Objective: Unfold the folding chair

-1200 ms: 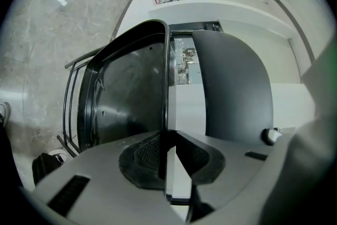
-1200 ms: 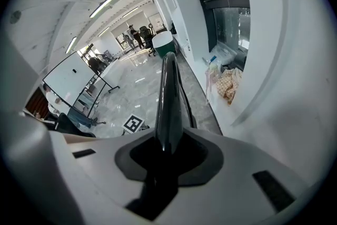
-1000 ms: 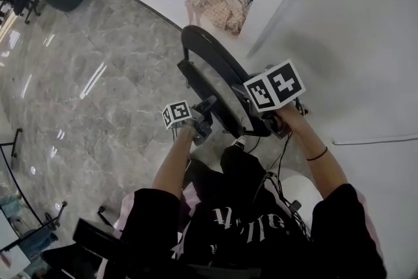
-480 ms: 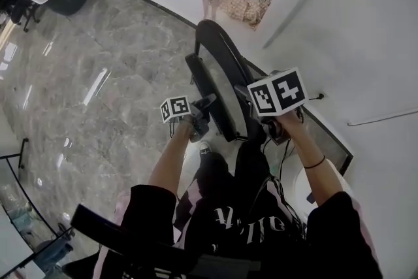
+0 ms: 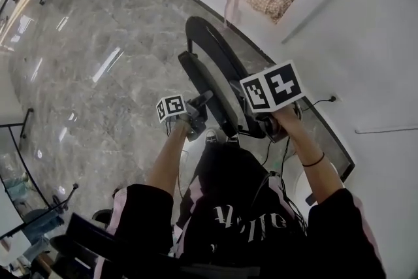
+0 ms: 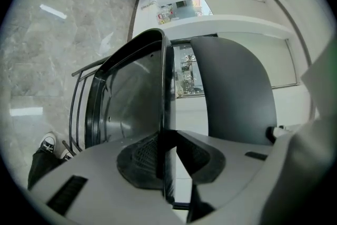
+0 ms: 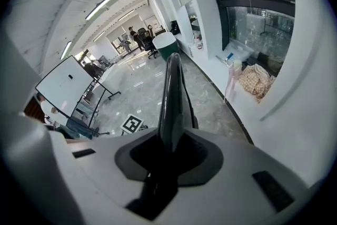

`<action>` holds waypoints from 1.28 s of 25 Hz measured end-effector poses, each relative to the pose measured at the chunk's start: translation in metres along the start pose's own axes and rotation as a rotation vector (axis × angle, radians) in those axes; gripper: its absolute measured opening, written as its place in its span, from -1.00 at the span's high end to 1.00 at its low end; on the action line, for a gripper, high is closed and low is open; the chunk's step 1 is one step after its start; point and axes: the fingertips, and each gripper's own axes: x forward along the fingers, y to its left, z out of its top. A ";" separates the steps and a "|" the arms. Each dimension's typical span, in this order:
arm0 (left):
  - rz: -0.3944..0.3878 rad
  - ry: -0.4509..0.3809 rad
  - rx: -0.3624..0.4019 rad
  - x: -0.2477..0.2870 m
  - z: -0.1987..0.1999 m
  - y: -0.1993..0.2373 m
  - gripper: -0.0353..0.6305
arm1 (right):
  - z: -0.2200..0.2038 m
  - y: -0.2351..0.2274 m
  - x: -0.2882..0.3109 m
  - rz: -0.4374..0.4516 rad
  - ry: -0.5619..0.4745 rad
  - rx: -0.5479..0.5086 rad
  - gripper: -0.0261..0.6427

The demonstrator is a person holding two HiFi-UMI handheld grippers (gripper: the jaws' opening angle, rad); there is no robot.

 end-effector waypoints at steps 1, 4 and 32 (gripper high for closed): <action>0.013 -0.012 -0.004 -0.001 0.000 0.003 0.70 | 0.000 0.000 0.003 0.007 0.007 -0.007 0.67; 0.046 -0.044 -0.018 -0.007 0.002 0.009 0.69 | 0.003 0.004 0.010 0.031 0.024 -0.041 0.67; -0.127 0.175 0.027 -0.160 0.035 0.061 0.67 | -0.011 0.086 0.043 0.055 -0.102 0.188 0.62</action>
